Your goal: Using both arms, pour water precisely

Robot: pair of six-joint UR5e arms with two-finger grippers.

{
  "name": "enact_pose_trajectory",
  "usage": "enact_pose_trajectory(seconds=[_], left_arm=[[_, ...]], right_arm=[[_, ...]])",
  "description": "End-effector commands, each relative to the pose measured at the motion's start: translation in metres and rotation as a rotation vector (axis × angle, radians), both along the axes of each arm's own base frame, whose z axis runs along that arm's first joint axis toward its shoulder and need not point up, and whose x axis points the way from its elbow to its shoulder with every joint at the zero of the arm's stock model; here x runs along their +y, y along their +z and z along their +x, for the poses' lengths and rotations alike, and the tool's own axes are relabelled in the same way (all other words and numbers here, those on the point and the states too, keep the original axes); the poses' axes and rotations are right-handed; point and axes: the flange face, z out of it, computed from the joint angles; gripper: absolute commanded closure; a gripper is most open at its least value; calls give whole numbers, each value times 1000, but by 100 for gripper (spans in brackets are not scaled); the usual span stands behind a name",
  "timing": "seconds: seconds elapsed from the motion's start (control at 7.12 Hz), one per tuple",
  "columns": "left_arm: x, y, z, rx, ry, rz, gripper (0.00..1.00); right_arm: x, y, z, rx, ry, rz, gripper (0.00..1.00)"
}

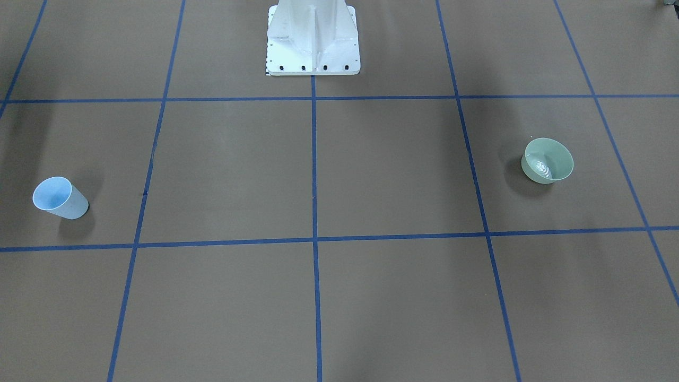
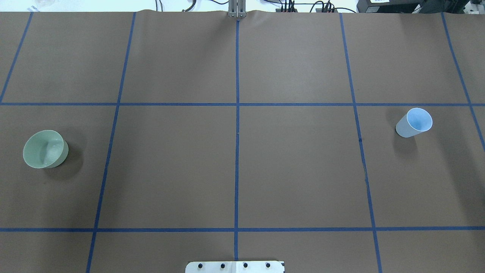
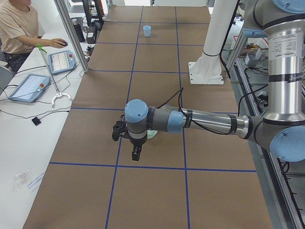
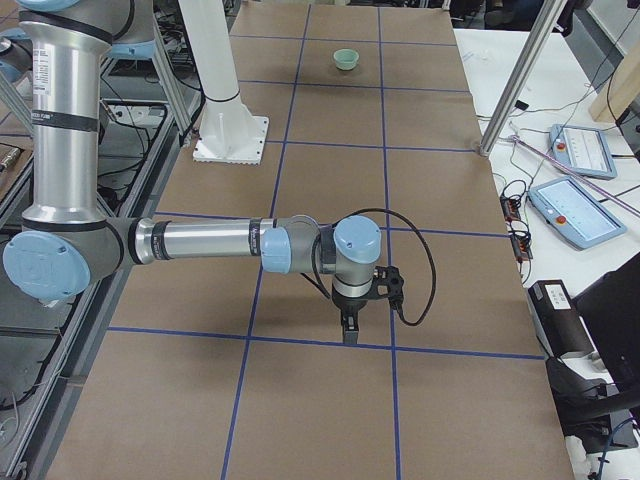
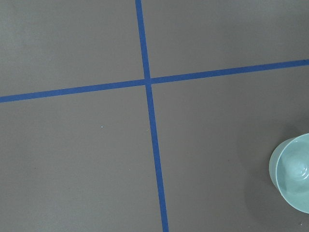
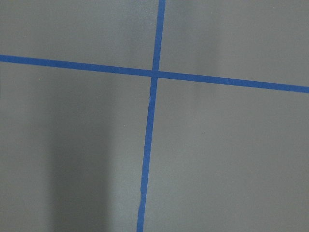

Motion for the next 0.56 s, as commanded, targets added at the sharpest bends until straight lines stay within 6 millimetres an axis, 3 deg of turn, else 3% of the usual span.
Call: enact_pose_trajectory(seconds=[0.0, 0.42], left_arm=[[0, -2, 0, 0, 0, 4, 0], [1, -12, 0, 1, 0, 22, 0]], right_arm=[[0, 0, 0, 0, 2, -3, 0], [-6, -9, -2, -1, 0, 19, 0]])
